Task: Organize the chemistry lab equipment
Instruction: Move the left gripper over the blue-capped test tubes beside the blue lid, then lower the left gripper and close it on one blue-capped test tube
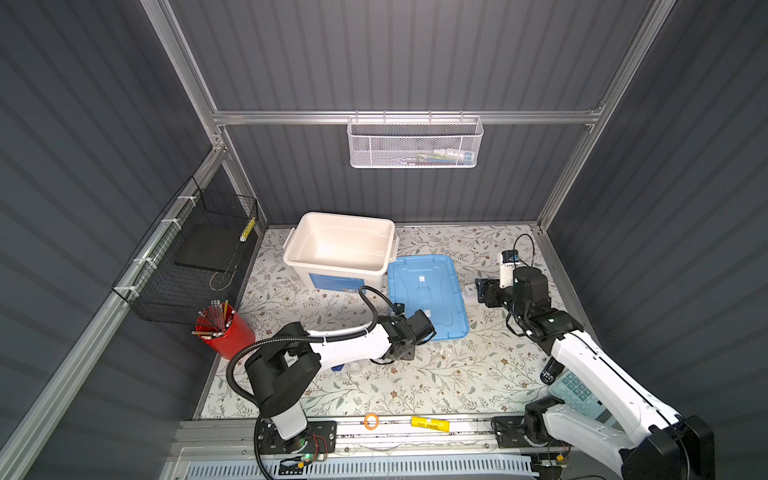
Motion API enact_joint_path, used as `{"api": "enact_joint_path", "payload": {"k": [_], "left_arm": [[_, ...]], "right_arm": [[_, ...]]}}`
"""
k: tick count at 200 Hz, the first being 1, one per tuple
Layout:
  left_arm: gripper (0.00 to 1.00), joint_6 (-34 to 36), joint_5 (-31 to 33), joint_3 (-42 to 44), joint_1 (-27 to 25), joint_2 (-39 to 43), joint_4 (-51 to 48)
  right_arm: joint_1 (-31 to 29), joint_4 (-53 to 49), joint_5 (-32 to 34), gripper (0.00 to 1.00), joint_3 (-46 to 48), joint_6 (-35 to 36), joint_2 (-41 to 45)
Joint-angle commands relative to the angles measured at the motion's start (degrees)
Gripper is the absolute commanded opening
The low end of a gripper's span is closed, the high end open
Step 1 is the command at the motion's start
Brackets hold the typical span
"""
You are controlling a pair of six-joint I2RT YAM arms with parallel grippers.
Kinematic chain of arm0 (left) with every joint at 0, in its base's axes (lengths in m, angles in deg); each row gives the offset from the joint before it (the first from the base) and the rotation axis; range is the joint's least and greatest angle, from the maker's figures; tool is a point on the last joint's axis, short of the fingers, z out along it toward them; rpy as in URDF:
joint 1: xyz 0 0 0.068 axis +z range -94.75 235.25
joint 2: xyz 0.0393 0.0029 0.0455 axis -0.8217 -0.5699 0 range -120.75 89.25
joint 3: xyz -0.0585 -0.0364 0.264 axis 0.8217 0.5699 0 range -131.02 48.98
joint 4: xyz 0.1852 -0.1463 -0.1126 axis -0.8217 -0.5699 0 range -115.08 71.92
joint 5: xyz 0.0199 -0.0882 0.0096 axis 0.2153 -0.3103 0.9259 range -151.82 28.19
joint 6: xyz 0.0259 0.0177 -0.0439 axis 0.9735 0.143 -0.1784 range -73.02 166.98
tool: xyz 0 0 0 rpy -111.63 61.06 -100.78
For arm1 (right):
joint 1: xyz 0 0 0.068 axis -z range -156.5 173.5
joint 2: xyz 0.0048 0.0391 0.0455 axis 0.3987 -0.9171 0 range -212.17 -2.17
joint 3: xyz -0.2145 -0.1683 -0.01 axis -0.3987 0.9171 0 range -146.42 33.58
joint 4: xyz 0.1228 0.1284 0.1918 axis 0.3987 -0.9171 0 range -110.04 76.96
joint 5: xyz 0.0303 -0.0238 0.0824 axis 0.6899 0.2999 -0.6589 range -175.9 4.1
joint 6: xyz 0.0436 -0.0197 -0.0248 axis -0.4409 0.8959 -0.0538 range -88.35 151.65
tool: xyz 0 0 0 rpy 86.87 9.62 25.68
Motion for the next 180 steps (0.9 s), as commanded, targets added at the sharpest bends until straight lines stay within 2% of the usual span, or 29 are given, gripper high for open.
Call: {"api": "enact_joint_path", "payload": {"k": [1,53,156,180], "left_arm": [[0.53,-2.9,0.7,1.6,1.0,1.6,0.2],[0.53,-4.5,-1.4,6.9,5.0,4.9,3.7],[0.52,-2.3,-2.3,7.9,7.7,4.4,5.7],[0.5,-2.8,-5.0,11.8,10.4,7.2,9.7]], "right_arm": [[-0.1,-0.9,0.0,0.79,-0.3,-0.5,0.2],[-0.1,-0.8,0.0,0.79,-0.7,-0.5,-0.4],[-0.1,-0.9,0.4,0.78,-0.6,-0.5,-0.6],[-0.1,-1.0,0.4,0.78,-0.6,-0.5,-0.5]]}}
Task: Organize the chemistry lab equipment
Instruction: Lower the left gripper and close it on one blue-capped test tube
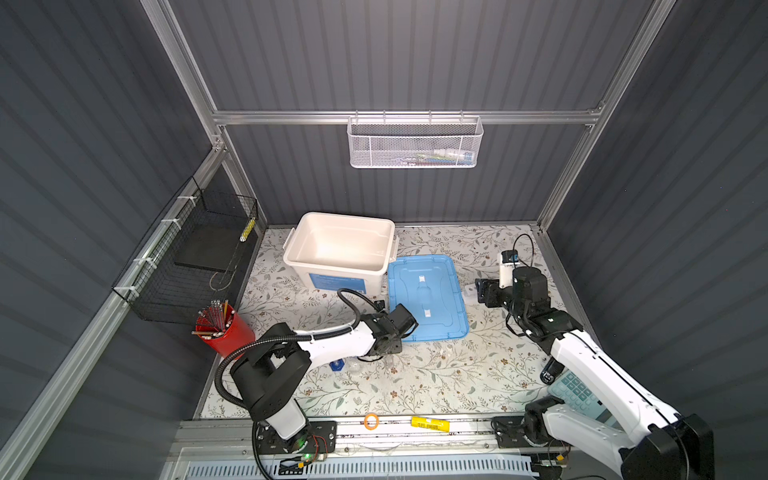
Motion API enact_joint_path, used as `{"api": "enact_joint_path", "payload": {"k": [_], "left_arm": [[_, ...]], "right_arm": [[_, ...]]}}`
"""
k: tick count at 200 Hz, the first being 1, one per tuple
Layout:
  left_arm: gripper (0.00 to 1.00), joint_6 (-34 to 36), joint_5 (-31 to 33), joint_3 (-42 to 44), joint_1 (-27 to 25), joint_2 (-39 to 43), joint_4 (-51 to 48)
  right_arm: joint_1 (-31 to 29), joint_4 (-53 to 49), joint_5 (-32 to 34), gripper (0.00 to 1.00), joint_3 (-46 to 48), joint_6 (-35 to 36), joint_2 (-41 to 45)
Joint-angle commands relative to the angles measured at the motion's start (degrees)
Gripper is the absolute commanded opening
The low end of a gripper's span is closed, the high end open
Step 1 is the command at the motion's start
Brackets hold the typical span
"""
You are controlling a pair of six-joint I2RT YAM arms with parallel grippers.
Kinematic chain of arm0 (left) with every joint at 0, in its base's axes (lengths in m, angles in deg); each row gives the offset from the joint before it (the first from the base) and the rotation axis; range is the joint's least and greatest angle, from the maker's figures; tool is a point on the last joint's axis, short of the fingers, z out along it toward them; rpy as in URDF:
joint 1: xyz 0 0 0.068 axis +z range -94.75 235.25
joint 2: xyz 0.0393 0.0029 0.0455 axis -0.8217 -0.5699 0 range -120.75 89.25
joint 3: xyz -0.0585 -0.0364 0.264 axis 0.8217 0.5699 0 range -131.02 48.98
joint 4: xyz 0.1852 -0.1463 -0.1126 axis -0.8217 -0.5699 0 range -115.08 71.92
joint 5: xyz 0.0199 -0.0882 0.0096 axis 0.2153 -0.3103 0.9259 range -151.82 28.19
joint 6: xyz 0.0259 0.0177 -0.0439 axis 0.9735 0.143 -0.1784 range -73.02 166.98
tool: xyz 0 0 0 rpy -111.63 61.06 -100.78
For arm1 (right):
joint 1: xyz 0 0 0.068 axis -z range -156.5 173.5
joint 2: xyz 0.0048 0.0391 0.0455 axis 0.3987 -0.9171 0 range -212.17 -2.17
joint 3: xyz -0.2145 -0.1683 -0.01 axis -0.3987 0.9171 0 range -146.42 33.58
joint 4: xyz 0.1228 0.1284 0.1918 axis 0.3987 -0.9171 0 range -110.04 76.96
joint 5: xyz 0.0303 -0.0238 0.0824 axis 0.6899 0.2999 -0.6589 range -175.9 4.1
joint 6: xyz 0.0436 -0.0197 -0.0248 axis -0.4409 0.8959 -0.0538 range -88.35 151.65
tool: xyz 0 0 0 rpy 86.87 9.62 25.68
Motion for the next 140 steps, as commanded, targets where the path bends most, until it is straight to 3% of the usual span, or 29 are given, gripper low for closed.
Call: {"api": "enact_joint_path", "payload": {"k": [1,140], "left_arm": [[0.5,0.1,-2.4,4.0,2.5,3.3,2.6],[0.47,3.4,-5.1,5.4,3.1,5.2,6.4]], "right_arm": [[-0.1,-1.0,0.3,0.78,-0.5,-0.5,-0.2],[-0.1,-0.6,-0.3,0.78,-0.4,-0.9,-0.6]]}}
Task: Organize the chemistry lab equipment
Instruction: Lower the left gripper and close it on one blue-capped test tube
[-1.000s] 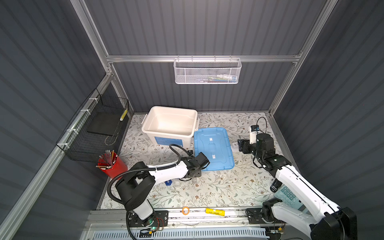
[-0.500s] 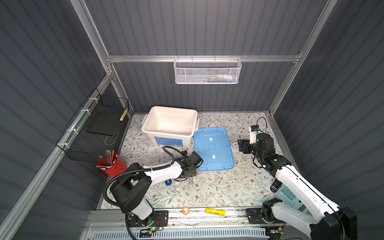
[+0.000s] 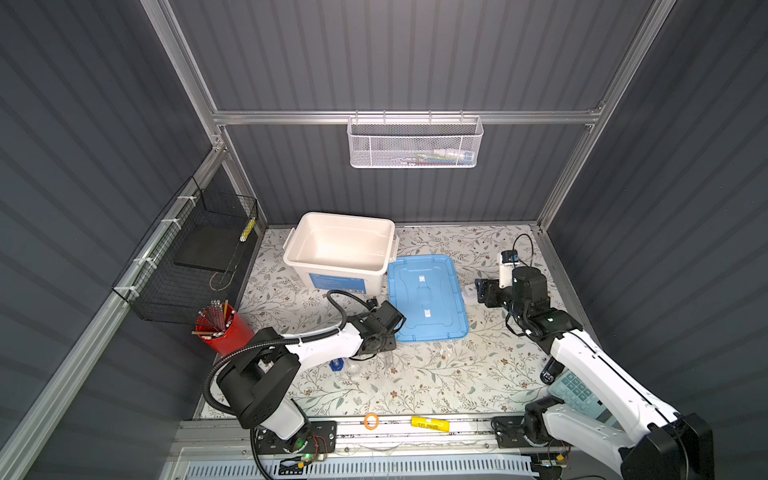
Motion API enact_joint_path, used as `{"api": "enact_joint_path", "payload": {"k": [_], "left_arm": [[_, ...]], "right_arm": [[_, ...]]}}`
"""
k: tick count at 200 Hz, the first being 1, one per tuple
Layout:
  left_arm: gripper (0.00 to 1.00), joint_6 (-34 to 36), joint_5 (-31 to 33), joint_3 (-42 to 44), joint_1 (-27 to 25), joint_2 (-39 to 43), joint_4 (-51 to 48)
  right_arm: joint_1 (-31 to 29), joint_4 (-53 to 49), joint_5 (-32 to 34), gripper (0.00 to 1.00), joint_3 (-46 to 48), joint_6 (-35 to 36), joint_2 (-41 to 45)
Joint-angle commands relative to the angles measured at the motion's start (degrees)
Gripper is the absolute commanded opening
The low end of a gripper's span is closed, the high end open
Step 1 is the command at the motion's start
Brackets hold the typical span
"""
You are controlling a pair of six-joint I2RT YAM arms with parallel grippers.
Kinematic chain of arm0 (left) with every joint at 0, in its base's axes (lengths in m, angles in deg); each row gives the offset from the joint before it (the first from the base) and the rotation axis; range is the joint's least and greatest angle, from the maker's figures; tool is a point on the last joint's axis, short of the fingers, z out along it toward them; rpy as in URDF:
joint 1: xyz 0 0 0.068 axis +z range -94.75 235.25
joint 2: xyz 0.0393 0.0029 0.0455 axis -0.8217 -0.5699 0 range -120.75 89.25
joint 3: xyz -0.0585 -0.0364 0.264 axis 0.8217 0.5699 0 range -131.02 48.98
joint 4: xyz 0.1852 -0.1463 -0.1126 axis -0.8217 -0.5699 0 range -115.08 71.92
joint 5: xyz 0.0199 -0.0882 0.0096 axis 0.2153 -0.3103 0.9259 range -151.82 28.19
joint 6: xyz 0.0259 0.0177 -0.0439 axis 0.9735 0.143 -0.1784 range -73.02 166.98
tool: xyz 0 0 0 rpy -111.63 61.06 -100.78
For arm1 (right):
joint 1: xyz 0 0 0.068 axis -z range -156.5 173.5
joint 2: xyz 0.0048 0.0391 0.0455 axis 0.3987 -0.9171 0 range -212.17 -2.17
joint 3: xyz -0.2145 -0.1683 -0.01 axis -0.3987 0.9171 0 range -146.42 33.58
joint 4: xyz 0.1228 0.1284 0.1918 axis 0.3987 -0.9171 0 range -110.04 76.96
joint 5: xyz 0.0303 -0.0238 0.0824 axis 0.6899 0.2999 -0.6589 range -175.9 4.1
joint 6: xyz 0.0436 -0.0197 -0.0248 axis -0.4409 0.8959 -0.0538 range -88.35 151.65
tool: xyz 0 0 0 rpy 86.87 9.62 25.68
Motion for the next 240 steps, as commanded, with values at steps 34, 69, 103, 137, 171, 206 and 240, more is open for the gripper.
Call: {"api": "enact_joint_path", "payload": {"k": [34,69,103,137,171,206,240], "left_arm": [[0.44,0.8,-0.3,1.5,0.0,1.4,0.8],[0.39,0.9,0.3,2.1,0.1,2.2,0.8],[0.33,0.4,0.3,3.3,0.4,2.3,1.3],[0.28,-0.2,0.9,3.8,0.9,2.0,0.8],[0.28,0.0,0.8,3.8,1.2,1.9,1.1],[0.25,0.7,0.8,3.5,1.3,1.7,1.6],[0.21,0.7,0.2,3.8,1.4,0.6,2.5]], "right_arm": [[-0.1,-0.6,-0.2,0.78,-0.5,-0.6,-0.3],[-0.1,-0.6,-0.2,0.78,-0.4,-0.8,-0.3],[-0.1,-0.5,-0.4,0.78,-0.5,-0.9,-0.4],[-0.1,-0.5,-0.4,0.78,-0.5,-0.9,-0.2],[-0.1,-0.4,-0.4,0.78,-0.6,-0.9,-0.3],[-0.1,-0.4,-0.4,0.78,-0.6,-0.9,-0.8],[-0.1,-0.3,-0.4,0.78,-0.8,-0.8,-0.9]]}}
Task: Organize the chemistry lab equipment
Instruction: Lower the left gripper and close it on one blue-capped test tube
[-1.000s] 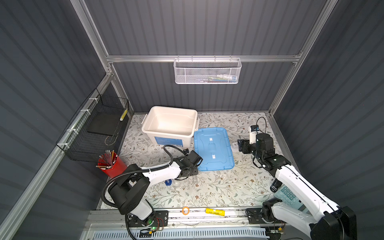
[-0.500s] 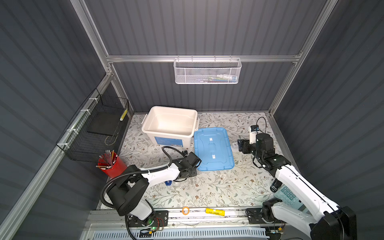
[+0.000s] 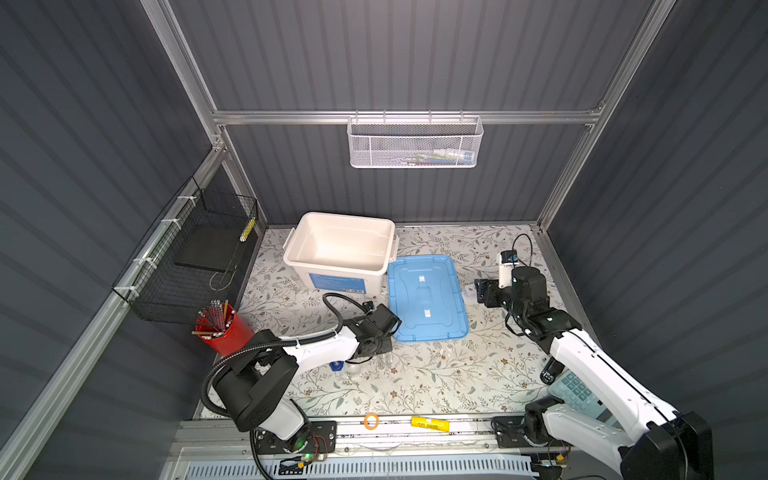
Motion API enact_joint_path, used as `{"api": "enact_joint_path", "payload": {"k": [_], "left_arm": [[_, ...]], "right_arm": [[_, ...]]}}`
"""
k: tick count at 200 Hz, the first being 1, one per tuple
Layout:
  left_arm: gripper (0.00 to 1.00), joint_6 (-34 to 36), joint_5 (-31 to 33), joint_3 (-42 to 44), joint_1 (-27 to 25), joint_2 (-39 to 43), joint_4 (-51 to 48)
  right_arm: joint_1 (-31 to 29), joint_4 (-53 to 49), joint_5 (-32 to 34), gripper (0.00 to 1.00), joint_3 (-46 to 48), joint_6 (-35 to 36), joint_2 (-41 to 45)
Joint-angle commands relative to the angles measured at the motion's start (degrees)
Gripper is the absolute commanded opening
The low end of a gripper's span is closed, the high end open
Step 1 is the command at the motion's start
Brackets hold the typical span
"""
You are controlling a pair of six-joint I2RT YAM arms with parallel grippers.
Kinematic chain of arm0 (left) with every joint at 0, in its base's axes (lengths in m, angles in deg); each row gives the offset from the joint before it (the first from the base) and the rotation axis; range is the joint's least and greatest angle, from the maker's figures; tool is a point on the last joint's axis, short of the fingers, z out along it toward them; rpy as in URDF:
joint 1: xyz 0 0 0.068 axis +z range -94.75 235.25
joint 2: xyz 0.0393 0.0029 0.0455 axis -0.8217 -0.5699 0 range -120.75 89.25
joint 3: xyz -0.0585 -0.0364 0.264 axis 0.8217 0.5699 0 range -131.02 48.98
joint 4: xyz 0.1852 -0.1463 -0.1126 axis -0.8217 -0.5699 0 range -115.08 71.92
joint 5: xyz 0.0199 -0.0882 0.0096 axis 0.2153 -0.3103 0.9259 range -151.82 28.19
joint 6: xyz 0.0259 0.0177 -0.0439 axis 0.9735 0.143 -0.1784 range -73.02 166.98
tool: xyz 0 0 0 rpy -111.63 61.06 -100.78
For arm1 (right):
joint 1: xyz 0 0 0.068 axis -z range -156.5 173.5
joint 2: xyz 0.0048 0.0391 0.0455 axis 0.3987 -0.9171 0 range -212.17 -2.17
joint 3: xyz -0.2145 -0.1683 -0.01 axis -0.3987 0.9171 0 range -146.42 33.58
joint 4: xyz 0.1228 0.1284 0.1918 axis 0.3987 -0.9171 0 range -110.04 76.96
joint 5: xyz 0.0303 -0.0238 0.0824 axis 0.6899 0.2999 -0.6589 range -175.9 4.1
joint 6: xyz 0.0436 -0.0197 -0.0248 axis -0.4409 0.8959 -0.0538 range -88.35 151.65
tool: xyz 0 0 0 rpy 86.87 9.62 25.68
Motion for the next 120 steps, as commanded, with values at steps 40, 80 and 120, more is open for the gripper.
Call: {"api": "enact_joint_path", "payload": {"k": [40,80,120], "left_arm": [[0.18,0.6,-0.3,0.7,0.7,-1.0,0.6],[0.19,0.6,-0.2,1.0,0.8,-1.6,0.5],[0.23,1.0,0.3,0.0,0.8,-2.6,-1.2]], "right_arm": [[-0.1,-0.4,-0.2,0.78,-0.7,-0.6,-0.5],[-0.1,-0.5,-0.2,0.78,-0.7,-0.7,-0.5],[-0.1,-0.5,-0.1,0.78,-0.7,-0.7,-0.5]]}}
